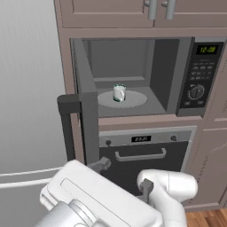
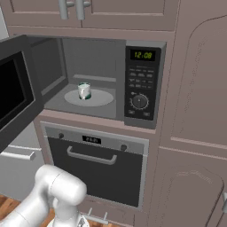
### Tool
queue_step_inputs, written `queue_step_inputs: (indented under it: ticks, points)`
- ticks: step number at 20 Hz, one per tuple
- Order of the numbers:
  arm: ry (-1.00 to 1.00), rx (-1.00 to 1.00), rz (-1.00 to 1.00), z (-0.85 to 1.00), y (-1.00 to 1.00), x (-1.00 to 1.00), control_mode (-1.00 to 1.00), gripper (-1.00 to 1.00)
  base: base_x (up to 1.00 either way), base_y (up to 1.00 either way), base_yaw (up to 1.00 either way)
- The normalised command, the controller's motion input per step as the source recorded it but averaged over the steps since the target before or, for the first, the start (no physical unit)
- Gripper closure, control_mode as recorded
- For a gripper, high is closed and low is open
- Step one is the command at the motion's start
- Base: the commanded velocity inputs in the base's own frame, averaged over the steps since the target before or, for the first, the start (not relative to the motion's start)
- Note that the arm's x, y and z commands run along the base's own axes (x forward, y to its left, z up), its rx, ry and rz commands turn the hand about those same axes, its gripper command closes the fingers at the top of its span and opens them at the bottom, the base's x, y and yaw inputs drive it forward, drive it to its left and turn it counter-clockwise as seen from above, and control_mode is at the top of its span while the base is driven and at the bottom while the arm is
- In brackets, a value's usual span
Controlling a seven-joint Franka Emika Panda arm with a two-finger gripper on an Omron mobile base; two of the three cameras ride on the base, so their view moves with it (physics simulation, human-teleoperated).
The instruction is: Pick the mug from the counter and place it inside the microwave. Then close the microwave.
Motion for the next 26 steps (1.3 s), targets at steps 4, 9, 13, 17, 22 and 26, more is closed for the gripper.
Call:
queue_step_inputs:
  ticks: [4, 9, 13, 17, 22, 26]
  points:
    - [0.0, 0.0, -0.1, -0.25, 0.0, 0.19, -1.0, -1.0, 0.0, 0.0, 0.0]
    - [0.0, 0.0, -0.05, -0.3, 0.12, 0.1, -1.0, -1.0, 0.0, 0.0, 0.0]
    - [0.0, 0.0, 0.0, -0.12, 0.33, 0.02, -1.0, -1.0, 0.0, 0.0, 0.0]
    - [0.02, 0.0, 0.0, -0.24, 0.22, 0.12, -1.0, -1.0, 0.0, 0.0, 0.0]
    - [0.02, -0.01, -0.04, -0.2, 0.21, 0.24, -1.0, -1.0, 0.0, 0.0, 0.0]
    - [0.0, -0.01, -0.07, -0.09, 0.17, 0.34, -1.0, -1.0, 0.0, 0.0, 0.0]
